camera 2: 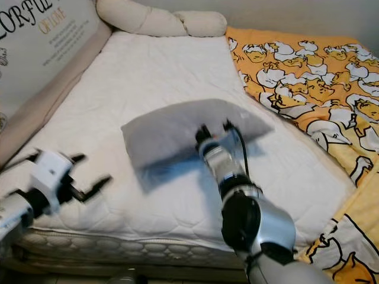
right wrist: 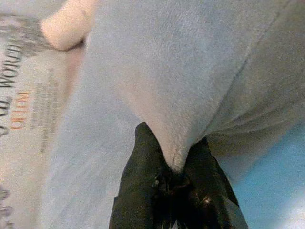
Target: Clean up the room
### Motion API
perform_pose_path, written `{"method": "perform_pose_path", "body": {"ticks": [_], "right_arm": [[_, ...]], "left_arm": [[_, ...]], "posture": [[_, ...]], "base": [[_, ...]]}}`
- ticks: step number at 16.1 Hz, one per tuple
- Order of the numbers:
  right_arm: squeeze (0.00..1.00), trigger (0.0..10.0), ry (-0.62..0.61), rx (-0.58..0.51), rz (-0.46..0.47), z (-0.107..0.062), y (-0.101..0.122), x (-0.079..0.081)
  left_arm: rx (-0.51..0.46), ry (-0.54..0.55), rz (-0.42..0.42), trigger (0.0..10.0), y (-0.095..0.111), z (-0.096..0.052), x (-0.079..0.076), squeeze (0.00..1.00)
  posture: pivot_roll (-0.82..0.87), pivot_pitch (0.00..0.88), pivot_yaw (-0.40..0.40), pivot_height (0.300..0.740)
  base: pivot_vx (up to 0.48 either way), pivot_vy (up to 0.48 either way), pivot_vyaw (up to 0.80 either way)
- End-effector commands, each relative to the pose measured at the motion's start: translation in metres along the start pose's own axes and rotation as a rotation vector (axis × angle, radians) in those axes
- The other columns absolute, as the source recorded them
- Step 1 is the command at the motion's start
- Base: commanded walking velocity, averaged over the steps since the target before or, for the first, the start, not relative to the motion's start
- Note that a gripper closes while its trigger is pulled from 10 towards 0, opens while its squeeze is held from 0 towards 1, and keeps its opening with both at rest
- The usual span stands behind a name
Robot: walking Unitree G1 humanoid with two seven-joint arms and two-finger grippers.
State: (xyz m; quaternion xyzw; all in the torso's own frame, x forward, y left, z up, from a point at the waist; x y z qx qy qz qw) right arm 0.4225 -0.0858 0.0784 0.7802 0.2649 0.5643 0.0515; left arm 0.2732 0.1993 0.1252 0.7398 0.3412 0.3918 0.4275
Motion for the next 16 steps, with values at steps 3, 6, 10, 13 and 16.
{"method": "perform_pose_path", "body": {"ticks": [3,6,10,13,16], "right_arm": [[0.0,0.0,0.257,0.154,-0.349,0.001,-0.012,0.07],[0.0,0.0,0.39,0.161,-0.271,-0.007,0.014,0.097],[0.0,0.0,0.729,0.239,-0.192,-0.037,0.044,0.137],[0.0,0.0,0.875,0.307,-0.154,-0.058,0.053,0.125],[0.0,0.0,0.743,0.411,-0.147,-0.061,0.039,0.055]], "left_arm": [[-0.098,0.344,-0.049,10.0,0.02,-0.003,0.063,0.0],[-0.14,0.529,-0.092,10.0,0.025,-0.019,0.097,0.0],[-0.146,0.552,-0.095,10.0,0.025,-0.016,0.103,0.0],[-0.142,0.564,-0.095,10.0,0.024,-0.014,0.105,0.0],[-0.149,0.512,-0.139,10.0,0.024,-0.004,0.097,0.0]], "posture": [[0.19,0.0,-0.046,0.74],[0.18,0.0,-0.039,0.74],[0.15,0.0,-0.015,0.74],[0.14,0.0,-0.006,0.74],[0.12,0.0,0.005,0.74]], "base": [[0.0,0.0,0.0],[0.0,0.0,0.0],[0.0,0.0,0.0],[0.0,0.0,0.0],[0.0,0.0,0.0]]}}
Point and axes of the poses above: a point about 5 cm out from each wrist's last joint towards the gripper, its own z axis pointing out of the wrist towards the gripper, its own y axis along the axis of the wrist's last joint, x = y × z, the point moved 5 cm from there along z, pointing out of the wrist towards the gripper, and after that the axes turned 2 degrees about z, right-handed, at the moved point
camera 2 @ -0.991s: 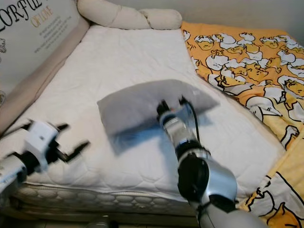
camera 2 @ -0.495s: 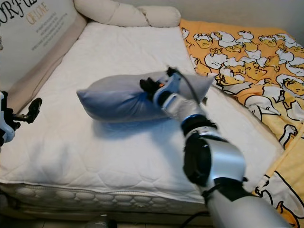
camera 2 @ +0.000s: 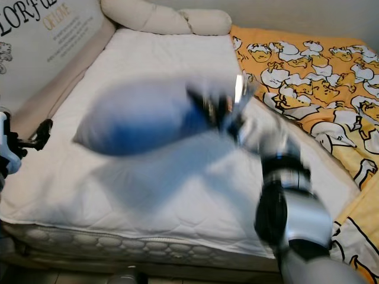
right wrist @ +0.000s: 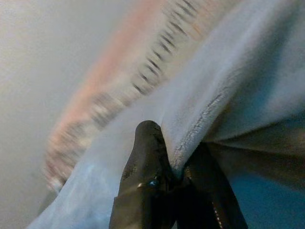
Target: Clean up the room
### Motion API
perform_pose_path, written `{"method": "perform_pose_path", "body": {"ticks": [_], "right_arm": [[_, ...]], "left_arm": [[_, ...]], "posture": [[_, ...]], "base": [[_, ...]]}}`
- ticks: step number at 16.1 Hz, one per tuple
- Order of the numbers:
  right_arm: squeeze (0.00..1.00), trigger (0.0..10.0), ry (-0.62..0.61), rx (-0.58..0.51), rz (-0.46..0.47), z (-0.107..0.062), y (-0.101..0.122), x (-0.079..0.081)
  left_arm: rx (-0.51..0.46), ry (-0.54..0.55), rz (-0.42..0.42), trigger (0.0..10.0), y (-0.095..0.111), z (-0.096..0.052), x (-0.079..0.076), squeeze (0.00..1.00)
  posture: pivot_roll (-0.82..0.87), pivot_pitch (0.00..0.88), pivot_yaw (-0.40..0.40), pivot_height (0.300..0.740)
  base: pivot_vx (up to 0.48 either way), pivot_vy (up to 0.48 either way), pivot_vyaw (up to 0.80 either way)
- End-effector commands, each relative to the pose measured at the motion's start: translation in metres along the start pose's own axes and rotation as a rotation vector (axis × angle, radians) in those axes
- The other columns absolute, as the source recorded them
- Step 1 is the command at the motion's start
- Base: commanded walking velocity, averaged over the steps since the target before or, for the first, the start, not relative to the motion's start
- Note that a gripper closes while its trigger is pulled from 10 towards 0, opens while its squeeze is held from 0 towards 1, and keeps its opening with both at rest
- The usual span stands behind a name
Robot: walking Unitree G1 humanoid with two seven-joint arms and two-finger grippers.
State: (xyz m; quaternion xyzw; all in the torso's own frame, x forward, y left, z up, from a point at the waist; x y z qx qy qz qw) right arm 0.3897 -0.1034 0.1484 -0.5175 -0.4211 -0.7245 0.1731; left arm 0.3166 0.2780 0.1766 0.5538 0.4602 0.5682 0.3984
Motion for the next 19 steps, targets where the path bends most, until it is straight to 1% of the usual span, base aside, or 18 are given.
{"method": "perform_pose_path", "body": {"ticks": [1,2,4,5,6,7,8,9,10,11,12,13,14,15,16,17,18,19], "right_arm": [[0.0,0.0,0.01,0.02,-0.043,-0.005,0.003,0.002],[0.0,0.0,-0.165,0.105,-0.094,-0.029,-0.023,-0.039],[0.0,0.0,-0.38,0.159,-0.192,-0.068,-0.047,-0.086],[0.0,0.0,-0.456,0.11,-0.161,-0.085,-0.047,-0.098],[0.0,0.0,-0.512,0.076,-0.149,-0.098,-0.045,-0.106],[0.0,0.0,-0.529,0.067,-0.149,-0.103,-0.045,-0.109],[0.0,0.0,-0.547,0.065,-0.154,-0.111,-0.044,-0.111],[0.0,0.0,-0.548,0.068,-0.158,-0.112,-0.045,-0.111],[0.0,0.0,-0.549,0.062,-0.17,-0.114,-0.044,-0.112],[0.0,0.0,-0.548,0.049,-0.174,-0.114,-0.044,-0.113],[0.0,0.0,-0.545,0.044,-0.173,-0.114,-0.044,-0.113],[0.0,0.0,-0.543,0.044,-0.173,-0.114,-0.044,-0.113],[0.0,0.0,-0.539,0.045,-0.175,-0.111,-0.045,-0.113],[0.0,0.0,-0.534,0.044,-0.175,-0.11,-0.045,-0.112],[0.0,0.0,-0.517,0.039,-0.175,-0.105,-0.044,-0.11],[0.0,0.0,-0.499,0.036,-0.173,-0.099,-0.044,-0.107],[0.0,0.0,-0.481,0.039,-0.173,-0.093,-0.045,-0.105],[0.0,0.0,-0.473,0.041,-0.173,-0.09,-0.046,-0.104]], "left_arm": [[0.005,-0.041,-0.028,10.0,0.0,0.003,-0.009,0.0],[0.035,-0.115,-0.093,10.0,-0.005,0.009,-0.026,0.0],[0.079,-0.233,-0.151,10.0,-0.015,0.019,-0.058,0.0],[0.097,-0.289,-0.165,10.0,-0.019,0.026,-0.077,0.16],[0.101,-0.363,-0.147,10.0,-0.021,0.033,-0.097,1.0],[0.098,-0.407,-0.144,10.0,-0.021,0.035,-0.107,1.0],[0.157,-0.44,-0.137,10.0,-0.034,0.05,-0.125,1.0],[0.174,-0.437,-0.127,10.0,-0.038,0.054,-0.127,1.0],[0.233,-0.46,-0.131,10.0,-0.054,0.06,-0.139,1.0],[0.277,-0.482,-0.134,10.0,-0.066,0.062,-0.149,1.0],[0.315,-0.511,-0.152,10.0,-0.077,0.06,-0.163,1.0],[0.334,-0.526,-0.162,10.0,-0.082,0.058,-0.169,1.0],[0.405,-0.64,-0.2,10.0,-0.094,0.045,-0.196,1.0],[0.424,-0.682,-0.207,10.0,-0.097,0.04,-0.204,1.0],[0.441,-0.762,-0.331,10.0,-0.094,0.031,-0.217,1.0],[0.438,-0.809,-0.508,10.0,-0.085,0.028,-0.225,1.0],[0.426,-0.851,-0.659,10.0,-0.076,0.027,-0.228,1.0],[0.421,-0.869,-0.708,10.0,-0.073,0.026,-0.23,1.0]], "posture": [[0.11,0.0,0.005,0.74],[0.11,0.0,0.006,0.74],[0.1,0.0,0.0,0.74],[0.1,0.0,-0.004,0.74],[0.09,0.0,-0.004,0.74],[0.09,0.0,-0.003,0.74],[0.07,0.0,0.002,0.74],[0.07,0.0,0.003,0.74],[0.05,0.0,0.006,0.74],[0.05,0.0,0.007,0.74],[0.04,0.0,0.012,0.74],[0.04,0.0,0.014,0.74],[0.03,0.0,0.02,0.74],[0.03,0.0,0.021,0.74],[0.03,0.0,0.024,0.74],[0.03,0.0,0.024,0.74],[0.04,0.0,0.018,0.74],[0.04,0.0,0.015,0.74]], "base": [[0.0,0.0,0.0],[0.0,0.0,0.0],[0.0,0.0,0.0],[0.0,0.0,0.0],[0.0,0.0,0.0],[0.0,0.0,0.0],[0.0,0.0,0.0],[0.0,0.0,0.0],[0.0,0.0,0.0],[0.0,0.0,0.0],[0.0,0.0,0.0],[0.0,0.0,0.0],[0.0,0.0,0.0],[0.0,0.0,0.0],[0.0,0.0,0.0],[0.0,0.0,0.0],[0.0,0.0,0.0],[0.0,0.0,0.0]]}}
Point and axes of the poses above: a point about 5 cm out from each wrist's last joint towards the gripper, its own z axis pointing out of the wrist towards the gripper, its own y axis along the axis of the wrist's last joint, x = y × z, the point moved 5 cm from there along z, pointing out of the wrist towards the gripper, and after that the axes turned 2 degrees about z, right-handed, at the moved point
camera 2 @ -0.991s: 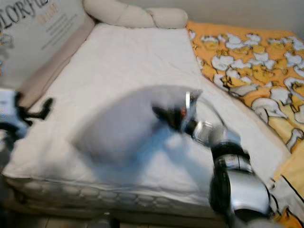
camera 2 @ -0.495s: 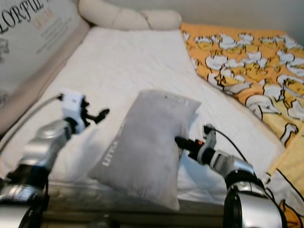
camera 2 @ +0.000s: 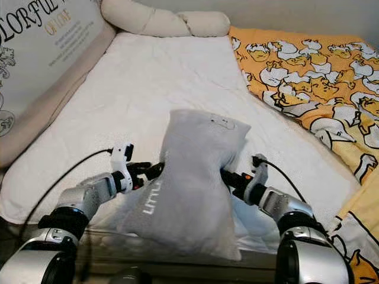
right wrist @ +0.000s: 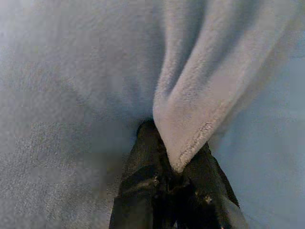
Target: Clean up the room
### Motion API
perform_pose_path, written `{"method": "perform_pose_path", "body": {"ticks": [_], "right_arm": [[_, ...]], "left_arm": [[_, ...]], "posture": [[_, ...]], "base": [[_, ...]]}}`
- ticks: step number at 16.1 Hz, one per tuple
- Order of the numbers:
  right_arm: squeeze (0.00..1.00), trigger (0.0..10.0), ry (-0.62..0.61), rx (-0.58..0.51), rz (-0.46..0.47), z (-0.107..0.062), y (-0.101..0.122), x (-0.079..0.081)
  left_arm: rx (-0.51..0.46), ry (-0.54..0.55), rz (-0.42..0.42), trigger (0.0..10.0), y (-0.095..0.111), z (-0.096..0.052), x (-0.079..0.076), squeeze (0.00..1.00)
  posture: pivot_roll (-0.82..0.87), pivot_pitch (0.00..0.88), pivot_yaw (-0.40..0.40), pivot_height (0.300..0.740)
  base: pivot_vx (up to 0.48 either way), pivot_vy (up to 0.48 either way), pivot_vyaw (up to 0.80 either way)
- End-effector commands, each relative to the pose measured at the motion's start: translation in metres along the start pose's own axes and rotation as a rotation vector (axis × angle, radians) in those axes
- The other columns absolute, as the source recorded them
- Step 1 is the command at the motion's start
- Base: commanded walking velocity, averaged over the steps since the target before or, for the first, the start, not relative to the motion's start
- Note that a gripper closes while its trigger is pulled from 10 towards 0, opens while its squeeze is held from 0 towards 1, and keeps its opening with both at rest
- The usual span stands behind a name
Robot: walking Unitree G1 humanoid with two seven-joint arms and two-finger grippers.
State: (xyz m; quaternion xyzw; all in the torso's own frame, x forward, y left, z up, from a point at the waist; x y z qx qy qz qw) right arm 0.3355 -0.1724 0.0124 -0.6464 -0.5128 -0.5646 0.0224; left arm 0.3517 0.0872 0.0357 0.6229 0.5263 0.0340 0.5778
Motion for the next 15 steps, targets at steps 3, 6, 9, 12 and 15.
{"method": "perform_pose_path", "body": {"ticks": [3,6,9,12,15], "right_arm": [[0.0,0.0,0.082,-0.035,-0.011,0.017,0.013,0.025],[0.0,0.0,0.131,-0.039,-0.025,0.025,0.018,0.04],[0.0,0.0,0.161,-0.053,-0.031,0.03,0.024,0.049],[0.0,0.0,0.146,-0.059,-0.046,0.031,0.022,0.047],[0.0,0.0,0.124,-0.069,-0.047,0.029,0.021,0.042]], "left_arm": [[-0.015,-0.247,-0.138,10.0,0.002,0.005,-0.037,1.0],[-0.031,-0.346,-0.212,10.0,0.003,0.002,-0.05,1.0],[-0.119,-0.39,-0.313,10.0,0.019,-0.002,-0.054,1.0],[-0.228,-0.339,-0.439,10.0,0.034,-0.007,-0.04,1.0],[-0.27,-0.314,-0.498,10.0,0.036,-0.011,-0.031,1.0]], "posture": [[0.06,0.0,0.004,0.74],[0.05,0.0,0.003,0.74],[0.05,0.0,0.005,0.74],[0.05,0.0,0.01,0.74],[0.05,0.0,0.013,0.74]], "base": [[0.0,0.0,0.0],[0.0,0.0,0.0],[0.0,0.0,0.0],[0.0,0.0,0.0],[0.0,0.0,0.0]]}}
Point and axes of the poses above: a point about 5 cm out from each wrist's last joint towards the gripper, its own z axis pointing out of the wrist towards the gripper, its own y axis along the axis of the wrist's last joint, x = y × z, the point moved 5 cm from there along z, pointing out of the wrist towards the gripper, and after that the axes turned 2 degrees about z, right-handed, at the moved point
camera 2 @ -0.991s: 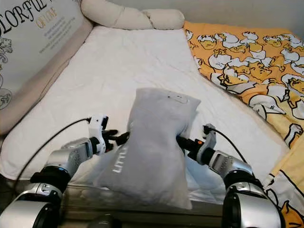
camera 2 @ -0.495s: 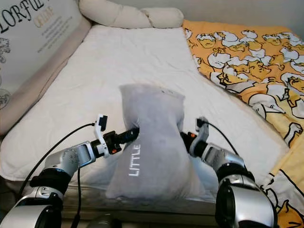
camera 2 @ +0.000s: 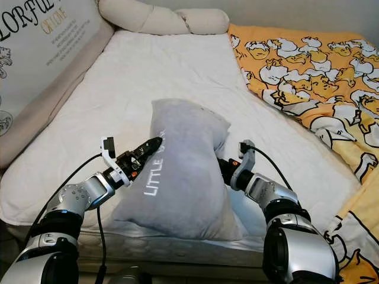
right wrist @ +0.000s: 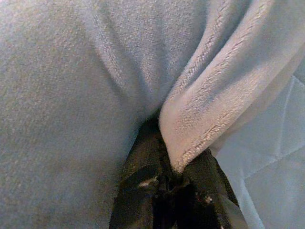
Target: Clean up the room
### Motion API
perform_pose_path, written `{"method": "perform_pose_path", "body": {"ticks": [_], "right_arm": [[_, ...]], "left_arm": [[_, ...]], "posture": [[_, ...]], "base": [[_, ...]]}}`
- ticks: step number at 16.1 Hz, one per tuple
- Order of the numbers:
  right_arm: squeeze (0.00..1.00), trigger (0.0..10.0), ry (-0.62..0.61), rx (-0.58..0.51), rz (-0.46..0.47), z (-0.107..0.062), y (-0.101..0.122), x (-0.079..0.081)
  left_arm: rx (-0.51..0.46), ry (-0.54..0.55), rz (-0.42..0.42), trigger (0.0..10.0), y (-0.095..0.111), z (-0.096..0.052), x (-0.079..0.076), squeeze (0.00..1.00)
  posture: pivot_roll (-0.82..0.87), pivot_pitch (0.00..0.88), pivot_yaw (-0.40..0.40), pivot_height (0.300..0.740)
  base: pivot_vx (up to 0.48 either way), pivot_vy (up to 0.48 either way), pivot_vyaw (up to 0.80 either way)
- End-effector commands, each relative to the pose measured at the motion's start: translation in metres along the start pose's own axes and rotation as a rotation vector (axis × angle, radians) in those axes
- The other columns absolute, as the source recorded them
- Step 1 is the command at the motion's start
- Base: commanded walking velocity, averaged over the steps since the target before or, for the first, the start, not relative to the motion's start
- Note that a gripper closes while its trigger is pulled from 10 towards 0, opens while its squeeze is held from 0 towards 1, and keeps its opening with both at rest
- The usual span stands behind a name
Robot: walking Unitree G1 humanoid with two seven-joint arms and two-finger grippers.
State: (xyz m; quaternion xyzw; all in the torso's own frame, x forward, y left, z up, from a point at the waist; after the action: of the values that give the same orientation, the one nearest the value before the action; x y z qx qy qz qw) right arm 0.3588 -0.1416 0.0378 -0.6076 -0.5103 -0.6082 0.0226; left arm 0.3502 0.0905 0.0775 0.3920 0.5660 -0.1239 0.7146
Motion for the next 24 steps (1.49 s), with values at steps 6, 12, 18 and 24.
{"method": "perform_pose_path", "body": {"ticks": [6,12,18,24], "right_arm": [[0.0,0.0,0.036,-0.029,-0.013,0.008,0.005,0.01],[0.0,0.0,0.061,-0.026,-0.137,0.014,0.016,0.021],[0.0,0.0,0.13,-0.105,-0.367,0.022,0.054,0.054],[0.0,0.0,0.126,-0.229,-0.432,0.023,0.055,0.066]], "left_arm": [[-0.038,-0.071,-0.058,10.0,0.003,0.011,-0.016,1.0],[0.173,-0.077,0.137,4.1,-0.021,0.014,-0.025,0.0],[0.214,0.003,0.454,0.0,0.013,0.004,-0.035,0.0],[0.13,0.098,0.624,0.0,0.017,0.004,-0.046,0.0]], "posture": [[0.05,0.0,0.021,0.74],[0.05,0.0,0.02,0.74],[0.05,0.0,0.017,0.74],[0.05,0.0,0.01,0.74]], "base": [[0.0,0.0,0.0],[0.0,0.0,0.0],[0.0,0.0,0.0],[0.0,0.0,0.0]]}}
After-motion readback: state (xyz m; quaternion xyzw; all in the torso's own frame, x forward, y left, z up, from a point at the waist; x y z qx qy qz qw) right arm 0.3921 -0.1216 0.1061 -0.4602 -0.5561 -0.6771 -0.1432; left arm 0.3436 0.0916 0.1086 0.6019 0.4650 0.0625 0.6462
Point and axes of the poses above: a point about 5 cm out from each wrist's last joint towards the gripper, its own z axis pointing out of the wrist towards the gripper, its own y axis along the axis of the wrist's last joint, x = y × z, the point moved 5 cm from there along z, pointing out of the wrist towards the gripper, and after that the axes turned 2 degrees about z, right-handed, at the moved point
